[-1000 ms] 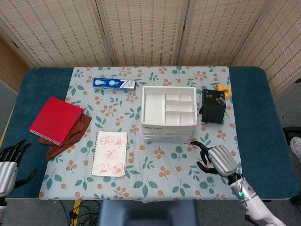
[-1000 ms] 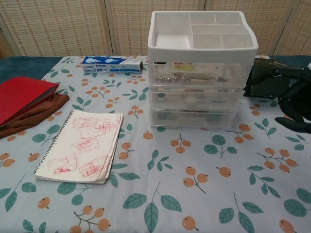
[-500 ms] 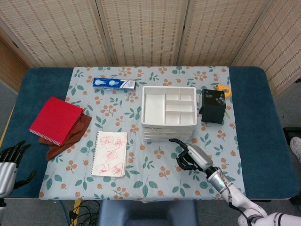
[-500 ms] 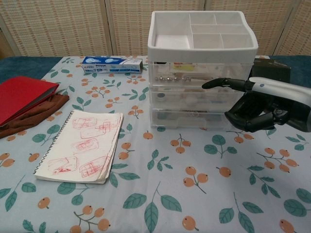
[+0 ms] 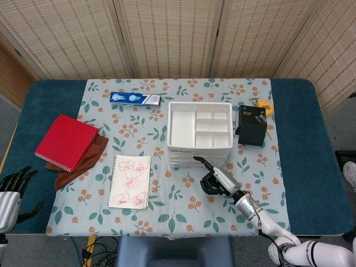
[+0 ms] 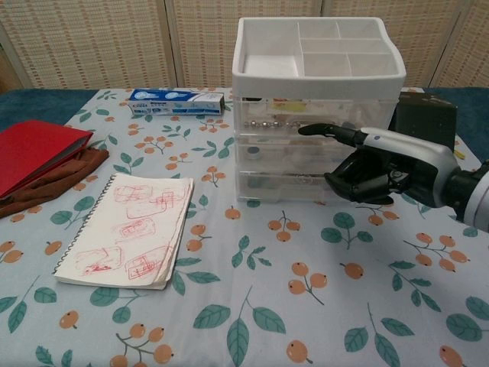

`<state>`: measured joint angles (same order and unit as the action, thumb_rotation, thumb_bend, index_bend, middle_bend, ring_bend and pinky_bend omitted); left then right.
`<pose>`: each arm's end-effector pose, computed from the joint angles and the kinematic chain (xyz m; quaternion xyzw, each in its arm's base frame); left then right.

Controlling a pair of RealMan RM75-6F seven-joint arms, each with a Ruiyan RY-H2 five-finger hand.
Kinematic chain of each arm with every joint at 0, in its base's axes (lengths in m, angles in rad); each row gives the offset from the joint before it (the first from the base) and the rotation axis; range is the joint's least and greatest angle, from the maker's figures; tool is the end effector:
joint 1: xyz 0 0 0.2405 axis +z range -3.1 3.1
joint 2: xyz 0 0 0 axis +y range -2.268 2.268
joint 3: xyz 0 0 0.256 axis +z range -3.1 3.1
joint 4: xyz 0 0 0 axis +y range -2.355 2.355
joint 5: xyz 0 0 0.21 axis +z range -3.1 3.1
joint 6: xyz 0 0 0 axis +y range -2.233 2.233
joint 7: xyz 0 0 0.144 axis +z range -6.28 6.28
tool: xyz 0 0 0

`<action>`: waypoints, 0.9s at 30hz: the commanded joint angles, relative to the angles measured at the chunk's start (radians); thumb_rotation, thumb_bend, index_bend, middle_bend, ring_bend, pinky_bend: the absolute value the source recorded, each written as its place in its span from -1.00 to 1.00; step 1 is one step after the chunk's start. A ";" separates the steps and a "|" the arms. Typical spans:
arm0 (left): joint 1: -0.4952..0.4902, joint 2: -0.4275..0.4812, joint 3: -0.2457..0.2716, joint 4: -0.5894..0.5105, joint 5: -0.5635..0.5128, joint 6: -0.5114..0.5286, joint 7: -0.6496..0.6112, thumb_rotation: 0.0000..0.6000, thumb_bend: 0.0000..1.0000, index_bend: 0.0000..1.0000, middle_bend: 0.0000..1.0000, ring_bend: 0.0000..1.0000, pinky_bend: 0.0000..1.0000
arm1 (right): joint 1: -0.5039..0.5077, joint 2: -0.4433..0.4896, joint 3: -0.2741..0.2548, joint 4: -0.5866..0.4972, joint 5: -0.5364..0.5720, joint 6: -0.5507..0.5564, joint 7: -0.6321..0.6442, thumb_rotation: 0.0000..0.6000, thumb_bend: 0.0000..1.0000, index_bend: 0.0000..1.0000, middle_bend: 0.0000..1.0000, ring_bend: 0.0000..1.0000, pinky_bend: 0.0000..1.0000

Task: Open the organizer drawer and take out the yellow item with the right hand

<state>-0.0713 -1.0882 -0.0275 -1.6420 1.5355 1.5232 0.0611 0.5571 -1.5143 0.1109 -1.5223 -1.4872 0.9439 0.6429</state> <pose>-0.3048 0.1718 0.1661 -0.6105 -0.3605 -0.3783 0.5953 -0.1724 -0.2818 -0.0222 0.5718 -0.6441 0.4839 0.1553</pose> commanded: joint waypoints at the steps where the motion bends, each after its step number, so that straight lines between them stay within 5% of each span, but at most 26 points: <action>1: -0.001 -0.001 -0.001 0.001 -0.002 -0.002 0.000 1.00 -0.51 -0.69 -0.77 -0.70 -0.70 | 0.009 -0.014 0.003 0.016 0.001 0.002 0.010 1.00 0.21 -0.96 0.78 0.90 0.86; 27: 0.007 0.019 -0.007 -0.035 -0.002 0.016 0.020 1.00 -0.51 -0.69 -0.77 -0.70 -0.70 | 0.082 -0.059 -0.014 0.125 -0.044 -0.005 0.144 1.00 0.29 -0.85 0.78 0.90 0.86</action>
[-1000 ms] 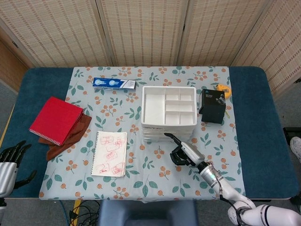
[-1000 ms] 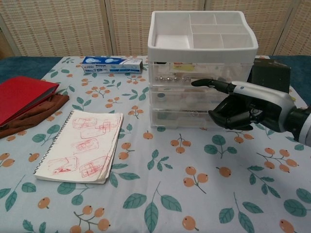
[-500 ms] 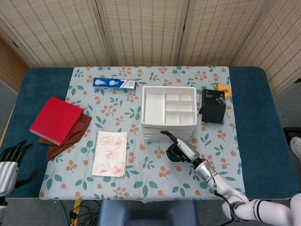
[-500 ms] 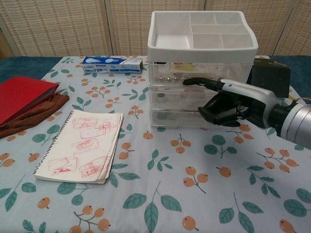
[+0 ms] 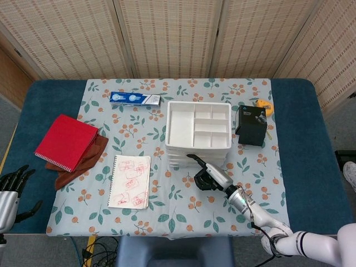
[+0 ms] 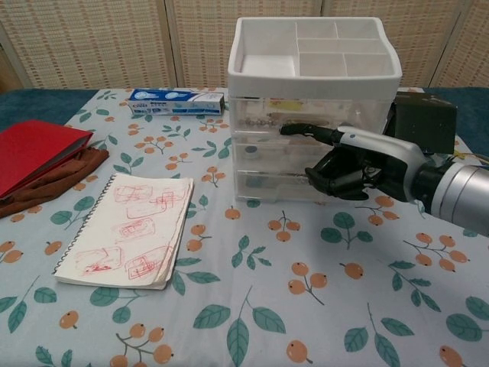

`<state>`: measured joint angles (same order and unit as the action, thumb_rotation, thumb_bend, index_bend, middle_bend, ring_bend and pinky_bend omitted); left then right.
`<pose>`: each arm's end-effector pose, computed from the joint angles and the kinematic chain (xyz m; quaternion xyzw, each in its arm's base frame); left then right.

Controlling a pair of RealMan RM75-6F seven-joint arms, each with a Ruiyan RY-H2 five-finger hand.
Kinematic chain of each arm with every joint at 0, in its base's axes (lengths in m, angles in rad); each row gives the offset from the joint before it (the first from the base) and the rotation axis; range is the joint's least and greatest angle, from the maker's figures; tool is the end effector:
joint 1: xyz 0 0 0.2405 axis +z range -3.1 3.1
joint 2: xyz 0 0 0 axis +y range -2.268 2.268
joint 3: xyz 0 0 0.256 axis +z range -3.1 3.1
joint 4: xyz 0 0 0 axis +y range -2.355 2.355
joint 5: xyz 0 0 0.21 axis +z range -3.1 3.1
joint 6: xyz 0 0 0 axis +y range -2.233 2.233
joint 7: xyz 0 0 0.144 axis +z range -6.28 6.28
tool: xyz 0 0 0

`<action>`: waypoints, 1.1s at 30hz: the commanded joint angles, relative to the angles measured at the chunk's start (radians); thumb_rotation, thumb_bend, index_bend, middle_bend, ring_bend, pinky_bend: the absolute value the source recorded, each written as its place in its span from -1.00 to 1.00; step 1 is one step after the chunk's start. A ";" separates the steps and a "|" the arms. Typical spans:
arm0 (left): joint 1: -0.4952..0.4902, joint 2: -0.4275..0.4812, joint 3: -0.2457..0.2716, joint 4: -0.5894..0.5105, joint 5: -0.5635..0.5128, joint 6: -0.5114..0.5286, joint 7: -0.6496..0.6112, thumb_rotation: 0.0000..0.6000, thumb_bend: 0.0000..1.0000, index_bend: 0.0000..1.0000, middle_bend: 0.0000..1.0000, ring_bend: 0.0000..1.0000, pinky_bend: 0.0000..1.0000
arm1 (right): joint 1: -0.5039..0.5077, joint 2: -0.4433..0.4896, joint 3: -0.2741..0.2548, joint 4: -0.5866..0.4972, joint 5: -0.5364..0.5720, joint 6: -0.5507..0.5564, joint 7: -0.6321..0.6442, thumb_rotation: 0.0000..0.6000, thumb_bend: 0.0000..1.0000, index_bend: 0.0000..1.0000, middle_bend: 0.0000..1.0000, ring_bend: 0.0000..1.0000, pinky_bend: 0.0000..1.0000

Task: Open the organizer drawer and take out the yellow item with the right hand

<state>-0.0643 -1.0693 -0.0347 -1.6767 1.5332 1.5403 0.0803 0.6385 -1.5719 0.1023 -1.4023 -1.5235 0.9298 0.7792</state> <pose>-0.2993 0.1707 0.1723 -0.6047 -0.3550 -0.3820 0.6020 -0.1635 -0.3011 -0.0376 0.5765 -0.6457 0.4853 0.1235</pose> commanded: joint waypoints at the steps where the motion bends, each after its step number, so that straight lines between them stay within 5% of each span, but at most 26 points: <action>1: -0.001 0.001 -0.001 -0.001 0.000 -0.001 0.001 1.00 -0.51 -0.69 -0.77 -0.70 -0.70 | 0.001 -0.001 -0.009 0.008 -0.013 0.016 0.011 1.00 0.30 -0.82 0.78 0.90 0.86; 16: -0.003 0.001 0.000 -0.004 -0.002 -0.008 0.008 1.00 -0.51 -0.69 -0.77 -0.70 -0.70 | -0.026 0.036 -0.089 -0.018 -0.071 0.080 0.007 1.00 0.30 -0.79 0.77 0.90 0.86; 24: -0.009 -0.001 -0.003 -0.005 0.004 -0.012 0.008 1.00 -0.51 -0.69 -0.77 -0.70 -0.70 | -0.038 0.142 -0.129 -0.126 -0.099 0.094 -0.183 1.00 0.30 -0.99 0.74 0.89 0.86; 33: -0.012 -0.003 -0.003 -0.004 0.003 -0.016 0.009 1.00 -0.51 -0.69 -0.77 -0.70 -0.70 | -0.081 0.246 -0.105 -0.262 -0.092 0.196 -0.329 1.00 0.30 -1.00 0.74 0.89 0.86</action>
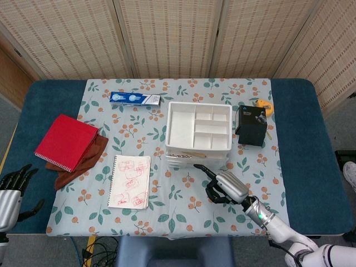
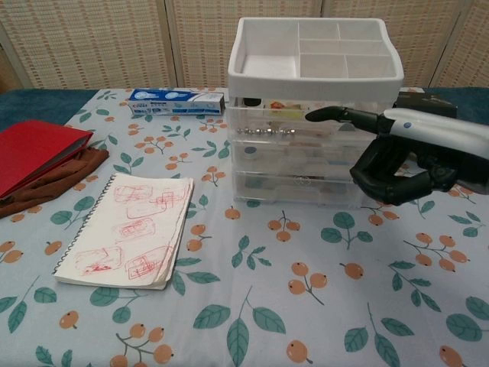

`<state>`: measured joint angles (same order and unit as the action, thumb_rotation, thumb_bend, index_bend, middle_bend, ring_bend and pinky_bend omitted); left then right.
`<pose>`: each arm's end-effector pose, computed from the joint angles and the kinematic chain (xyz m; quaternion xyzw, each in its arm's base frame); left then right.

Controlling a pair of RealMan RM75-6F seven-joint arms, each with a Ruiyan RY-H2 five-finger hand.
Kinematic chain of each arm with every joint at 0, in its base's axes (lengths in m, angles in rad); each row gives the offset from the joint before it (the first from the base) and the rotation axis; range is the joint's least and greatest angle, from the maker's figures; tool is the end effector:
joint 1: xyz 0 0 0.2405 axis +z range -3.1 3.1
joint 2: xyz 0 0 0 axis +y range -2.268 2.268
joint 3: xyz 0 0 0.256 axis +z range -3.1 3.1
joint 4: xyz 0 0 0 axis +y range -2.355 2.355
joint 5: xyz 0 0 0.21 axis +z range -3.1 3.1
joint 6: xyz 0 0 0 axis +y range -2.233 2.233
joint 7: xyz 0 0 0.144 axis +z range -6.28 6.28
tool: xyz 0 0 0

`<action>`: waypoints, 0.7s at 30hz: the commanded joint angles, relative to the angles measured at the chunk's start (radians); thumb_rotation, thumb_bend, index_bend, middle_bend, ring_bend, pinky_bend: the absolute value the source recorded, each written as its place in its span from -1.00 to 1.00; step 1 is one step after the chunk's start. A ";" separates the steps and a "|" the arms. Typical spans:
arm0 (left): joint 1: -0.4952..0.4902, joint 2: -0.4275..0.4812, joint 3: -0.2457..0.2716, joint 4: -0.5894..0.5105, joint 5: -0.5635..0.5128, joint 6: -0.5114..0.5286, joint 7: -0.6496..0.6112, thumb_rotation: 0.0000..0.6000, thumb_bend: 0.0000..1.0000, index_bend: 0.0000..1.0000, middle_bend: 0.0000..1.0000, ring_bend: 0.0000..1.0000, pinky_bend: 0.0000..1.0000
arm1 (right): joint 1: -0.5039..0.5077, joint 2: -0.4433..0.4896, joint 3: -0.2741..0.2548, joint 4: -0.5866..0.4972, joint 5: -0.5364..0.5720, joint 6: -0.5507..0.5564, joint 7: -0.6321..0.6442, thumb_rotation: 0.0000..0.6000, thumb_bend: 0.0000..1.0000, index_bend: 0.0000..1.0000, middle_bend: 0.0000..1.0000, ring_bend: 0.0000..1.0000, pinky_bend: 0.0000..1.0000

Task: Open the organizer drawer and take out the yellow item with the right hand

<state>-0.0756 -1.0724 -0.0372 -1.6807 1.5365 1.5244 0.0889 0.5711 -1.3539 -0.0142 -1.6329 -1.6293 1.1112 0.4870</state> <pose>-0.2965 0.1746 0.1690 -0.6109 -0.3541 -0.3818 0.5963 -0.1724 -0.2593 0.0221 0.6707 -0.5288 0.4880 0.1802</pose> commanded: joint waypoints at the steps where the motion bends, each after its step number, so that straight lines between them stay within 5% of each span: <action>1: -0.001 0.000 0.000 -0.001 0.000 -0.001 0.001 1.00 -0.51 -0.69 -0.77 -0.70 -0.70 | -0.014 0.034 0.016 -0.037 0.022 0.014 -0.047 1.00 0.30 -1.00 0.74 0.89 0.86; 21: -0.007 0.000 -0.001 -0.011 -0.006 -0.012 0.018 1.00 -0.51 -0.69 -0.77 -0.70 -0.70 | 0.023 0.046 0.063 -0.011 0.146 -0.109 -0.118 1.00 0.29 -0.93 0.74 0.89 0.86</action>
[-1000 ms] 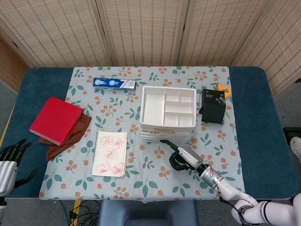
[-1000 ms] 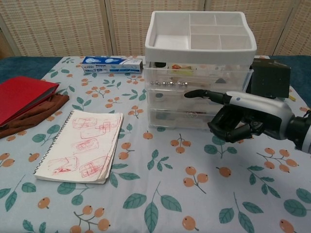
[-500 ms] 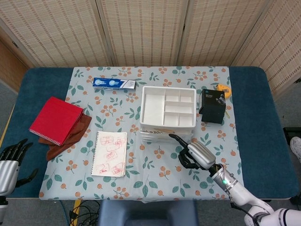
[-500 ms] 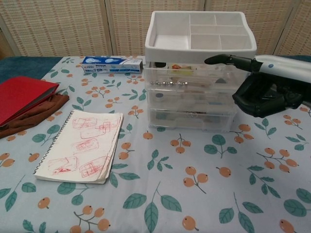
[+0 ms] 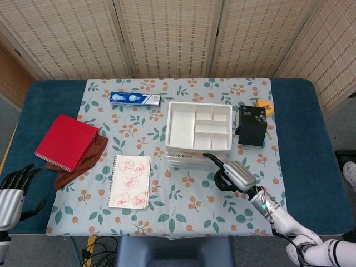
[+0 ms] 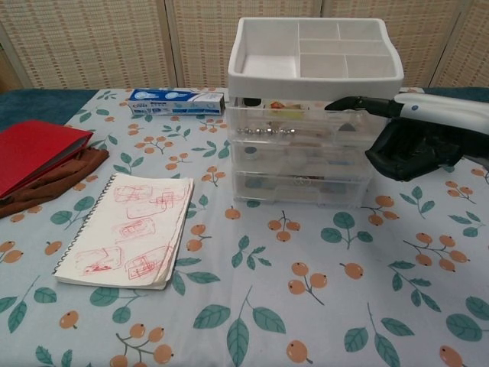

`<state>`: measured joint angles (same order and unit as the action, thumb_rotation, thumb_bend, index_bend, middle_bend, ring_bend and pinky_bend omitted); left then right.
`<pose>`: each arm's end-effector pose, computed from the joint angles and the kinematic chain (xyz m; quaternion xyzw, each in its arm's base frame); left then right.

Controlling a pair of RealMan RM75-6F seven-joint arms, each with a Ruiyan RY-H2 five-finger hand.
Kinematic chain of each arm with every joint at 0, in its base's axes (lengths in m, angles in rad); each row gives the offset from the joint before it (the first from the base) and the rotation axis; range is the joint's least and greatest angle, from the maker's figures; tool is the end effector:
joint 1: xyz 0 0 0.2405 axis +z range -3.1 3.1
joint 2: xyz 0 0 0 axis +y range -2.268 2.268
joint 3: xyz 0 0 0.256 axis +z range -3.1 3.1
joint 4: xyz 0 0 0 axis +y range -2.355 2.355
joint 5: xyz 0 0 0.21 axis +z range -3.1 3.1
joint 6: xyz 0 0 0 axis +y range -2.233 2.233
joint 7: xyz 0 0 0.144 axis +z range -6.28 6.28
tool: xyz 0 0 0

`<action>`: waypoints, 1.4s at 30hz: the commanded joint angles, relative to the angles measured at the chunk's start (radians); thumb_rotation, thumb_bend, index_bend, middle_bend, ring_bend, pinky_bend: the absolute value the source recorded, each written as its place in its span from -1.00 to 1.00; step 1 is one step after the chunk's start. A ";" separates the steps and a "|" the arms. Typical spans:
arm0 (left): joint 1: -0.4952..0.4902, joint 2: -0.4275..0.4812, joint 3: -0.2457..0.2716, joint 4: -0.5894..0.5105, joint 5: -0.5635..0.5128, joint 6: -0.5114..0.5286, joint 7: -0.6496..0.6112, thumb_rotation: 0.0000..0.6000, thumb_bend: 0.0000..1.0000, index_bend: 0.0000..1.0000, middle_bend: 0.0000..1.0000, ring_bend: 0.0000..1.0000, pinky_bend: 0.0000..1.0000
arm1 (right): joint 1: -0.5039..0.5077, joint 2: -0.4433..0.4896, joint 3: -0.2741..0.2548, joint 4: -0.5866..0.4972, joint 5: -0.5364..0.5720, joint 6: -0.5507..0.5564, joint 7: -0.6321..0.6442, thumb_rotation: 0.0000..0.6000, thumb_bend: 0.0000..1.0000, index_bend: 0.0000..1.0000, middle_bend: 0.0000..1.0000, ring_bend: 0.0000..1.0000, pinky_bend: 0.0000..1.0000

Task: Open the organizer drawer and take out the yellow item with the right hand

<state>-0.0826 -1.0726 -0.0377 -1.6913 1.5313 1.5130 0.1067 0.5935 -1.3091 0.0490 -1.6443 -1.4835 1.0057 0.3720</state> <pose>-0.2944 0.1766 0.1669 -0.6146 -0.3541 -0.3776 0.5953 -0.1813 -0.2852 0.0327 0.6763 -0.5278 0.4512 0.2459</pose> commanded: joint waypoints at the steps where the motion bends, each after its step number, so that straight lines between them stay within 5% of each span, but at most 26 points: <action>1: 0.000 0.000 -0.001 -0.001 -0.001 0.000 0.001 1.00 -0.51 -0.69 -0.77 -0.70 -0.70 | 0.000 0.003 -0.001 -0.001 0.000 -0.004 -0.004 1.00 0.29 -0.85 0.74 0.89 0.86; 6: -0.002 -0.001 -0.001 -0.002 0.000 0.000 0.004 1.00 -0.51 -0.69 -0.77 -0.70 -0.70 | -0.009 0.020 -0.016 -0.021 -0.021 0.002 -0.002 1.00 0.29 -0.64 0.74 0.89 0.86; 34: -0.028 -0.014 -0.004 -0.012 0.013 -0.020 0.030 1.00 -0.51 -0.69 -0.77 -0.70 -0.70 | -0.083 0.169 -0.155 -0.138 -0.204 0.089 0.086 1.00 0.29 -0.63 0.75 0.89 0.86; 42: -0.026 -0.013 -0.001 -0.011 0.013 -0.018 0.027 1.00 -0.51 -0.69 -0.77 -0.70 -0.70 | -0.092 0.226 -0.167 -0.166 -0.219 0.102 0.051 1.00 -0.05 -0.95 0.74 0.89 0.86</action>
<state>-0.1085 -1.0856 -0.0387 -1.7025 1.5446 1.4949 0.1340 0.5026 -1.0888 -0.1163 -1.8053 -1.7003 1.1059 0.4286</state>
